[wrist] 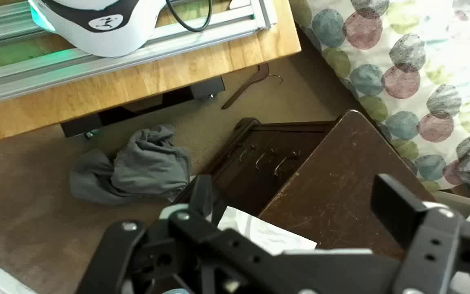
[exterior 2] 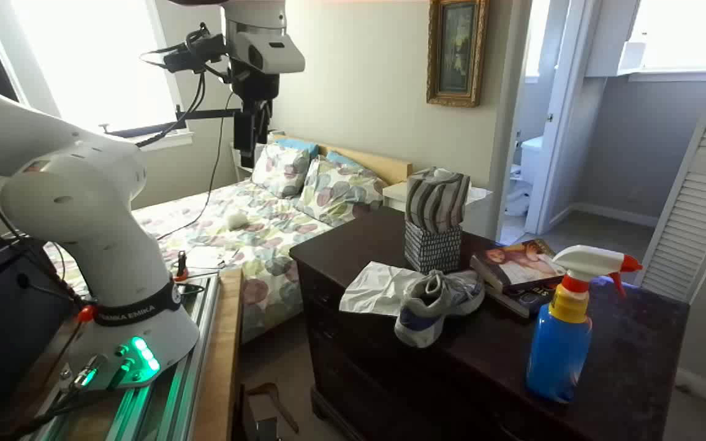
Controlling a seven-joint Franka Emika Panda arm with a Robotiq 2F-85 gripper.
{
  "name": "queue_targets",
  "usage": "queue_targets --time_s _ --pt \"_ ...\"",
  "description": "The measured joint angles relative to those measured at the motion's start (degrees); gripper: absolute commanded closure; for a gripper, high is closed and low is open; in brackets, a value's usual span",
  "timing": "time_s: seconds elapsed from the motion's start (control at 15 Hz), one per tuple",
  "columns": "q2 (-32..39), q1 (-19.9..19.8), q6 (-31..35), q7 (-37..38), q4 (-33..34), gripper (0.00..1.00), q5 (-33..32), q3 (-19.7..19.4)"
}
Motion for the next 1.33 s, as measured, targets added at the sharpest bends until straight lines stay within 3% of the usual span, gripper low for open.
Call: queue_targets --time_s 0.67,1.0,1.33 --pt "0.03 -1.16 0.99 -0.06 -0.02 0.0 -0.32 0.83" --pt "2.14 -7.39 12.38 -0.15 -0.63 0.0 -5.82 0.98" --pt "8.78 -11.73 27.55 -0.83 -0.74 0.0 -10.79 -0.87"
